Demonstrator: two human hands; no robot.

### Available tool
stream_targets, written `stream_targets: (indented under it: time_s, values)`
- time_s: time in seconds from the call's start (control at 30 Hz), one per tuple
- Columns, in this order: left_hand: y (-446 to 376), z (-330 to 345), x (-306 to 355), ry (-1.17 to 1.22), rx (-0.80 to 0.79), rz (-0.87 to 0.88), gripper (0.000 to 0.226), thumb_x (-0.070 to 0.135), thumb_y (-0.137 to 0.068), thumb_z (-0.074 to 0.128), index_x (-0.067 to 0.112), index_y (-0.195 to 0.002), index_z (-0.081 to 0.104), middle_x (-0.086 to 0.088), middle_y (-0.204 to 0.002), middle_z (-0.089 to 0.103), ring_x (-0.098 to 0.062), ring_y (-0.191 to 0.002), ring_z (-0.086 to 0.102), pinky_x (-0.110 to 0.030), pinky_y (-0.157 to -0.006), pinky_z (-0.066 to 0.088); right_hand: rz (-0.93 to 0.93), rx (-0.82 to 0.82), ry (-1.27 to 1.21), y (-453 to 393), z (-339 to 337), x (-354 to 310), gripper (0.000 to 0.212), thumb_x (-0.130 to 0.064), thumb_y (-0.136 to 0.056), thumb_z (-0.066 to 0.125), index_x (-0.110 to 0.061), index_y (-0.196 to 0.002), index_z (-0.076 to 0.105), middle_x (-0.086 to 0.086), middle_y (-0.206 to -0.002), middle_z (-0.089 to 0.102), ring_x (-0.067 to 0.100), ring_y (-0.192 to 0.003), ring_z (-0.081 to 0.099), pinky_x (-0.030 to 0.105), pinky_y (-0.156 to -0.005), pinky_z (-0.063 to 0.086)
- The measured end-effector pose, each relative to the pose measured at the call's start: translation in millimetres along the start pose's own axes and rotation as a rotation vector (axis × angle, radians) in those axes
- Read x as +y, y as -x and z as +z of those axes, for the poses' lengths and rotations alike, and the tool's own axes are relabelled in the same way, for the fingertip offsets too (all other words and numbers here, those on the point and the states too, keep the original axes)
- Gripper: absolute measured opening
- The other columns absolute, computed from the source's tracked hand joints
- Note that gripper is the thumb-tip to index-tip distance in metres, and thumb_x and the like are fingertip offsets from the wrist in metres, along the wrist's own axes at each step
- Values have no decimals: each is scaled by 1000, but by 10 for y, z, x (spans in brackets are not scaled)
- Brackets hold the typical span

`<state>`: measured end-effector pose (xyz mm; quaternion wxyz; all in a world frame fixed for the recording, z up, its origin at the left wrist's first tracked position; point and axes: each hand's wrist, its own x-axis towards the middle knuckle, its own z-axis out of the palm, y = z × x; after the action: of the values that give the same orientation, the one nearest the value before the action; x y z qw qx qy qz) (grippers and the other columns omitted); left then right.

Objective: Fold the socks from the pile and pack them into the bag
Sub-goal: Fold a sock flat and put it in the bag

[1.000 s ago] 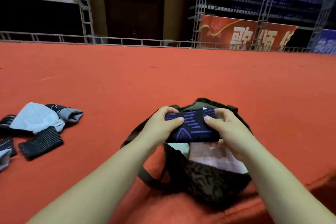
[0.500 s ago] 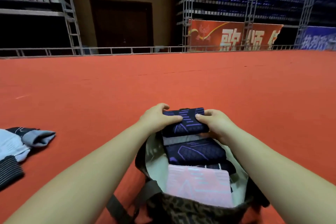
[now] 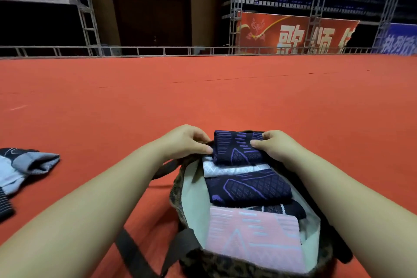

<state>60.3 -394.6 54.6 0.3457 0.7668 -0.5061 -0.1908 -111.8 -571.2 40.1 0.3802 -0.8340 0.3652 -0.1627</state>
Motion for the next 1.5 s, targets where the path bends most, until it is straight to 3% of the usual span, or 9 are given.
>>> stream_targets:
  time_s: [0.23,0.47,0.57,0.9,1.03,1.23,1.33,1.4,1.5]
  values:
    - [-77,-72,-82,592,341,-83,19,17,-89,61,16,-71,62,0,-60,61,-15,-52,53,-21,-46,39,-55,-106,-185,59,56,-198,24,-27,-84,68,-4,-90,69,21,-93,72,32,-78,68,43,-75,52]
    - [-368,-162,292,-160,169,18,31,42,-86,62,20,-106,67,7,-99,63,-12,-95,59,-27,-85,44,-40,48,-268,92,312,-347,25,-30,-87,64,-7,-80,72,9,-78,74,30,-79,71,46,-78,57]
    - [-515,-155,457,-338,46,48,30,37,-89,60,17,-108,70,2,-105,68,-13,-96,60,-24,-83,45,-18,70,-300,72,299,-376,26,-28,-88,64,-3,-83,72,14,-81,74,30,-73,69,47,-75,57]
    - [-699,-228,337,13,297,169,13,27,-91,60,20,-84,67,10,-76,62,-6,-71,55,-17,-62,41,43,154,-420,-69,386,-421,25,-24,-89,63,0,-84,65,21,-90,70,37,-84,68,55,-76,56]
    - [-688,-233,253,3,343,160,14,28,-91,59,19,-83,67,5,-82,64,-9,-76,57,-19,-65,43,87,113,-404,-115,391,-453,25,-26,-94,56,-5,-82,58,15,-88,63,31,-75,61,36,-58,54]
    - [-592,-221,27,-250,100,39,26,43,-84,64,18,-92,70,5,-90,67,-12,-85,61,-25,-71,45,134,-138,218,163,76,-539,50,-46,-99,33,-7,-115,60,9,-117,59,27,-112,54,30,-91,38]
    - [-523,-254,42,-297,85,50,26,42,-86,62,18,-92,70,3,-88,67,-13,-83,61,-26,-72,46,49,-176,585,433,-78,-585,40,-48,-95,41,-14,-81,55,4,-95,59,23,-89,56,31,-72,39]
    - [-492,-255,53,-327,70,47,27,43,-88,60,18,-78,66,2,-75,62,-14,-71,56,-28,-64,43,-133,-68,741,578,-37,-568,35,-47,-95,40,-16,-81,50,3,-94,56,22,-87,53,33,-70,38]
    - [-462,-236,61,-295,101,58,36,39,-90,58,21,-59,55,3,-58,48,-12,-55,43,-26,-52,34,-511,-171,662,687,84,-575,41,-42,-99,31,-15,-109,60,1,-127,53,15,-127,40,19,-106,24]
